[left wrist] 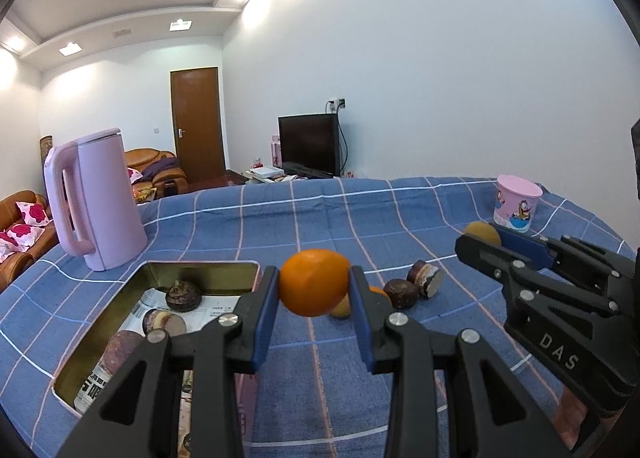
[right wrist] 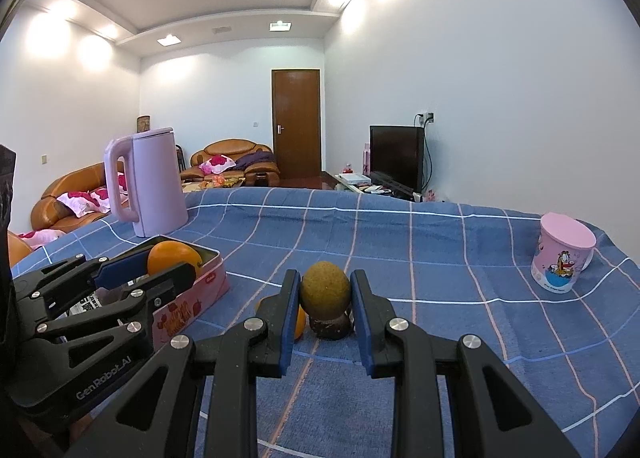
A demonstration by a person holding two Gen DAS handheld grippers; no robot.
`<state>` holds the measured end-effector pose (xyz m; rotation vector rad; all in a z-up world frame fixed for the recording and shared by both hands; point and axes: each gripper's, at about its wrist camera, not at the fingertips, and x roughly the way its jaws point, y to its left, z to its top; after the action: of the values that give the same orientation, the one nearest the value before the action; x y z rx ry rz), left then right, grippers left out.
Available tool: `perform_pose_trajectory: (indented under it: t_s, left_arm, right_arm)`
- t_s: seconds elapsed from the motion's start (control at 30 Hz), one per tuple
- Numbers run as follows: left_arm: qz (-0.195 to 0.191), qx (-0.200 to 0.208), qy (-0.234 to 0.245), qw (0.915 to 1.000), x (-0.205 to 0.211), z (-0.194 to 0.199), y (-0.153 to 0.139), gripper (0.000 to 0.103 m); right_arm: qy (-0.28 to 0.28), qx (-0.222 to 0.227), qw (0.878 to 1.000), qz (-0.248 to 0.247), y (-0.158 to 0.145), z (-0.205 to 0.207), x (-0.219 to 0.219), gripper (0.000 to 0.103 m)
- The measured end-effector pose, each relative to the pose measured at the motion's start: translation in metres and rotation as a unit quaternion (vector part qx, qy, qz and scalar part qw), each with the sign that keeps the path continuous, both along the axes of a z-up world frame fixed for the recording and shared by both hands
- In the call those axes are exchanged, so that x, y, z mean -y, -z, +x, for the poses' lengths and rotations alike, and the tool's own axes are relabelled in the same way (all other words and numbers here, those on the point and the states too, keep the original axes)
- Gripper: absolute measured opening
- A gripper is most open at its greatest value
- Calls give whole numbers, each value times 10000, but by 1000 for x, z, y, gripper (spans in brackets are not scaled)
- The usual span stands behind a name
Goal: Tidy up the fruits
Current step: 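Lift the orange and yellow-green fruit off the cloth with both tools, then carry the orange and yellow-green fruit over the tin box with both tools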
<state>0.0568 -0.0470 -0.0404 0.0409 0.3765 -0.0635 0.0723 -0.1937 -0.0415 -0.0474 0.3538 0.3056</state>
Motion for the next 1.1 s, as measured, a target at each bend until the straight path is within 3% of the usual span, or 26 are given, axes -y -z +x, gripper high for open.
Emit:
perform_pose_trajectory:
  t_s: [0.5,1.1]
  left_arm:
    - [-72,-154,-55,9998,-8,-2,0,37]
    - [-208,-282,-476,9983,-53,-9,2,37]
  right_arm:
    - [-29,28,9999,-104,0,-6,-9,27]
    - [-484,-86,9985,-239,2,-6,-49,27]
